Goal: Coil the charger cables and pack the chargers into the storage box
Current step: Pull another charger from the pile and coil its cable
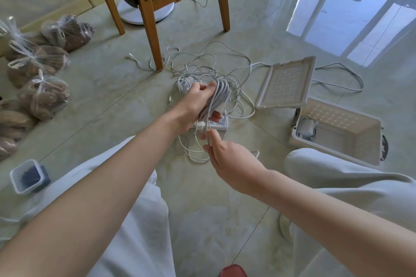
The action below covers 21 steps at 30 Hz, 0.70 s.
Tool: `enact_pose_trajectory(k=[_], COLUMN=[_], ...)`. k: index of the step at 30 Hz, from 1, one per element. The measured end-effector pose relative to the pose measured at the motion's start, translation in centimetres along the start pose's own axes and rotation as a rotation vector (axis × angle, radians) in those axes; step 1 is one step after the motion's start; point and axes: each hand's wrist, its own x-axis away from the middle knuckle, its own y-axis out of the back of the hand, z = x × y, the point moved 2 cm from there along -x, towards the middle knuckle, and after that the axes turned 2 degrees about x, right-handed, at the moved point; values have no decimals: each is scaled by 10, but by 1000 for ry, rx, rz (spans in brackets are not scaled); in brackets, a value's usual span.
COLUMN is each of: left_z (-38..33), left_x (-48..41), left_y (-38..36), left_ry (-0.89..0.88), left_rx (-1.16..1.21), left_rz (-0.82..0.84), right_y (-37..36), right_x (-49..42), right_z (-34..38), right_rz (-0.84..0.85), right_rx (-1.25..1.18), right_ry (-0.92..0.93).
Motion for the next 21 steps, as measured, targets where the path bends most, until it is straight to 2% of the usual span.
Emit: enact_pose_trajectory(k=[2, 6, 16, 21], left_z=[-4, -8, -12, -7], left_x=[3, 4, 9, 2], left_y=[-4, -4, 3, 17], left_ry=[62, 168, 261, 243], left_rx=[174, 317, 311, 78], left_rz=[40, 78, 124, 69], right_y=[-5, -6, 26, 36], right_x=[1, -4, -24, -28], right_z=[-3, -17, -52, -69], right_rz=[47, 68, -67, -178], right_rx=[27, 146, 241, 236], right_ry=[36, 6, 9, -122])
